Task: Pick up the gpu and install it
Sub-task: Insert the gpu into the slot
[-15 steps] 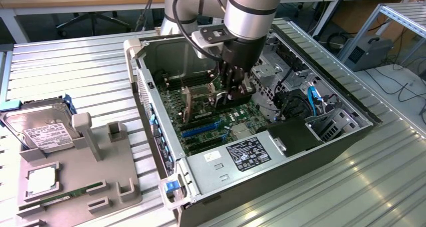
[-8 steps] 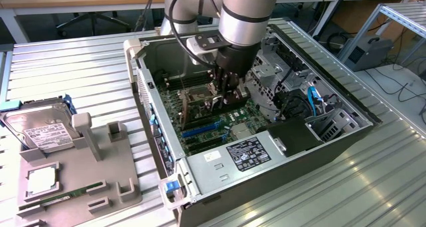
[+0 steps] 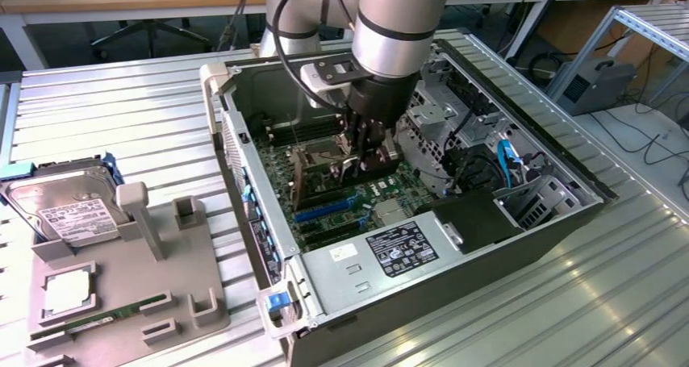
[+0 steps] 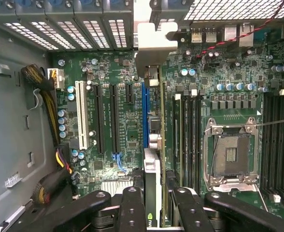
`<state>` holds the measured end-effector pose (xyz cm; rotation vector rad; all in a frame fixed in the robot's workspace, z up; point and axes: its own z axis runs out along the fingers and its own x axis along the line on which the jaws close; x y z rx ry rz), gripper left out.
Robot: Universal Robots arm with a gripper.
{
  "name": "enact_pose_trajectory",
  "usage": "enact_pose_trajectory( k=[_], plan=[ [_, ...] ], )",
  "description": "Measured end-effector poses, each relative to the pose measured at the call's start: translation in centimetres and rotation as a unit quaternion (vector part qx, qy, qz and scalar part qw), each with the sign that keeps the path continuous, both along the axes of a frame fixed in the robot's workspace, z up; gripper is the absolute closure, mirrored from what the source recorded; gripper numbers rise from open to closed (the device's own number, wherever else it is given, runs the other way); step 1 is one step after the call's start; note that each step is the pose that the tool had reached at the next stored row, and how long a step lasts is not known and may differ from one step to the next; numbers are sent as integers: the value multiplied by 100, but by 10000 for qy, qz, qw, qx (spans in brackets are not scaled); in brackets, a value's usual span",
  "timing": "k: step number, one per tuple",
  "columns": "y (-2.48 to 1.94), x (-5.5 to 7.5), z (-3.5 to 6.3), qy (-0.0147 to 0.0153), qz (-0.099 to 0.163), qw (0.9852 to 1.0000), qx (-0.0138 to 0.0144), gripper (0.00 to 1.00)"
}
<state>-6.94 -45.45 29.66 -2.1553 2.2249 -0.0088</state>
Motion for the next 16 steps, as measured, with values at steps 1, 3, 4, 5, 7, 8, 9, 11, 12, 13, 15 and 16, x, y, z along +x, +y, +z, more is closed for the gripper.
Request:
enact_pose_trajectory(
  k=[1, 3, 4, 5, 7, 8, 9, 11, 12, 13, 15, 16],
  plan=[
    [0, 0, -6, 0, 0, 10000, 0, 73],
    [0, 0, -9, 1, 0, 10000, -2, 73],
    [0, 0, -10, 0, 0, 10000, -1, 73],
    [0, 0, -10, 0, 0, 10000, -1, 73],
    [0, 0, -10, 0, 0, 10000, 0, 73],
    [0, 0, -10, 0, 0, 10000, 0, 73],
    [0, 0, -10, 0, 0, 10000, -1, 73],
    [0, 0, -10, 0, 0, 10000, -1, 73],
    [0, 0, -10, 0, 0, 10000, 0, 73],
    [0, 0, -12, 0, 0, 10000, -1, 73],
    [0, 0, -25, 0, 0, 10000, 0, 73],
    [0, 0, -31, 0, 0, 10000, -1, 73]
  ],
)
